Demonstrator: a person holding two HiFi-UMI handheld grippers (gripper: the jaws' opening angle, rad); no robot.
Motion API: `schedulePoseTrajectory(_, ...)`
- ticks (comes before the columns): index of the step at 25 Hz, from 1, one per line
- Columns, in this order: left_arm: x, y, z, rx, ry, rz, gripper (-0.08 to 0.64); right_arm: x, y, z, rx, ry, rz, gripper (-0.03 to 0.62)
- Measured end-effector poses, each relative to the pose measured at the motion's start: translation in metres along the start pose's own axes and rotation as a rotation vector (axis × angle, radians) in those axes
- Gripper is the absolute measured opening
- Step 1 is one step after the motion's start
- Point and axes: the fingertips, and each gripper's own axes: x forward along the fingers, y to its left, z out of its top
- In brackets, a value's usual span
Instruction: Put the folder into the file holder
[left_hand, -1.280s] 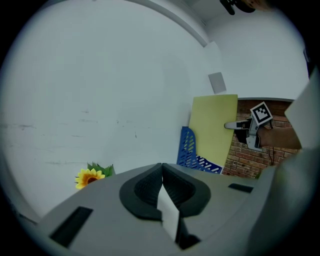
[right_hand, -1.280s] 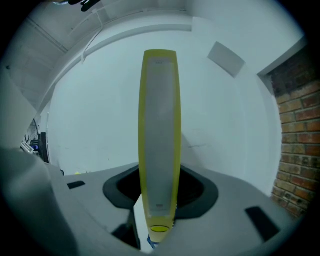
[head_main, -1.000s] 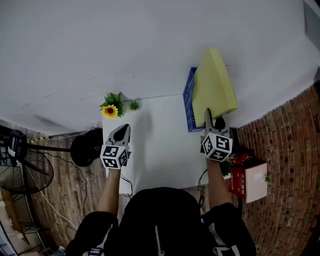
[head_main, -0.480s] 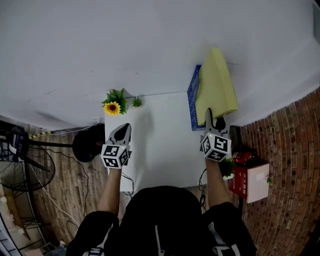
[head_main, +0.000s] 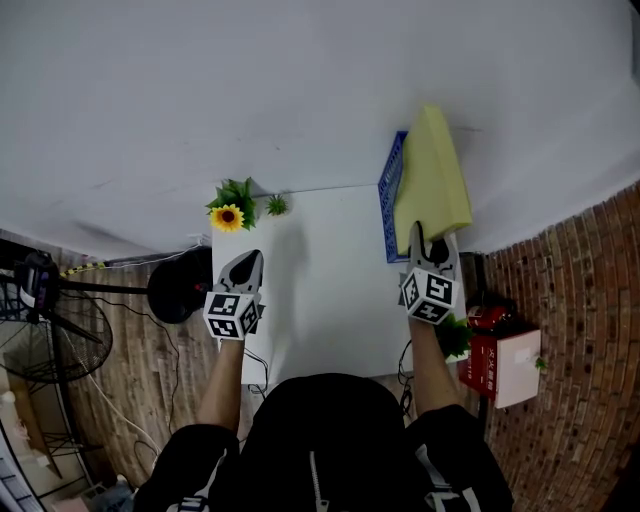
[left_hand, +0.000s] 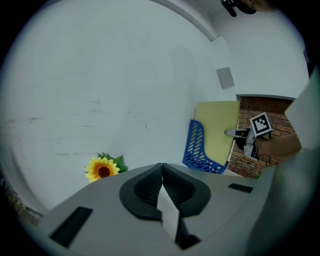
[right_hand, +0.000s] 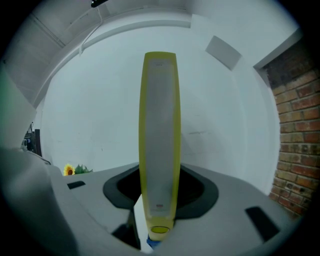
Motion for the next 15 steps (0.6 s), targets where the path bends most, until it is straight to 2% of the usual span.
schedulePoseTrajectory(15,-0.009,0.008,-0.009,-0.021,0.015,0.031,0.023,0.012,0.0,-0.039,0.002,0.048,-0.008,0.179)
